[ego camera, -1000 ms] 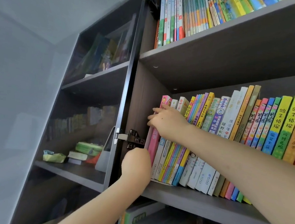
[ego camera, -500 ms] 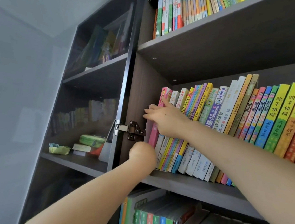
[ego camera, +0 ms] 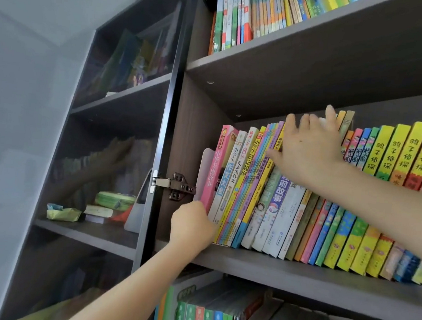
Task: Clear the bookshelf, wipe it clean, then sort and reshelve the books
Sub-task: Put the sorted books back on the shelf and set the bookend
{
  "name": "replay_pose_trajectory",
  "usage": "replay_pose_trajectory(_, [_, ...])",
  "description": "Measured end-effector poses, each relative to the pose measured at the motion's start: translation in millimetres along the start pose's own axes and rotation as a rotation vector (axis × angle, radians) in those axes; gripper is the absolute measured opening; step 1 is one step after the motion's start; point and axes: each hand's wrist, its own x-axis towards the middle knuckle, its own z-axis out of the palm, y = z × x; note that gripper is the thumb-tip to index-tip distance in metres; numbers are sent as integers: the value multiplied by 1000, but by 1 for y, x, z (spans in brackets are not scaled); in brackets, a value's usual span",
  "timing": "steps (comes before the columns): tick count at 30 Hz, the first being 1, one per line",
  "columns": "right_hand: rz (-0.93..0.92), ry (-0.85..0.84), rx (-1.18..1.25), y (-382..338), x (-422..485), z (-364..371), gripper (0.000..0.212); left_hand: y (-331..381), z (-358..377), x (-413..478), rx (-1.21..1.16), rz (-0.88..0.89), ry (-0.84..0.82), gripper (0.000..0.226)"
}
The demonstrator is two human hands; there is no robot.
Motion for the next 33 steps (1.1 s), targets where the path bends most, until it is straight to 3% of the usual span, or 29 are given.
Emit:
replay_pose_trajectory(3, [-130, 0, 23, 14, -29, -1, 87, -1, -1, 6, 81, -4, 1, 27])
replay_pose_trajectory(6, [-291, -72, 9, 24, -36, 4, 80, 3, -6, 11, 123, 20, -29, 20])
replay_pose_trajectory(10, [-378, -101, 110, 22, -32, 4, 66, 7, -14, 1, 111, 8, -227, 11])
replay_pose_trajectory(12, [-378, -72, 248, 24, -41, -1, 57, 16, -14, -15, 190, 41, -203, 21])
replay_pose_trajectory(15, [-284, 91, 471, 48, -75, -17, 44, 51, -17, -40, 155, 221, 67, 25])
replay_pose_trajectory(17, [-210, 211, 501, 80, -106, -30, 36, 89, -12, -52, -32, 419, 214, 25])
replay_pose_trajectory(20, [-41, 243, 478, 127, -147, -37, 28, 138, 2, -62, -204, 754, 409, 19])
replay_pose_trajectory(28, [496, 302, 50, 287, -246, -42, 12, 284, 41, -119, -385, 1293, 451, 12])
replay_pose_trajectory(31, [673, 227, -57, 330, -262, -53, 15, 322, 50, -136, -389, 1397, 415, 10])
replay_pose_trajectory(33, [691, 237, -156, 343, -265, -63, 15, 343, 51, -142, -369, 1424, 401, 15])
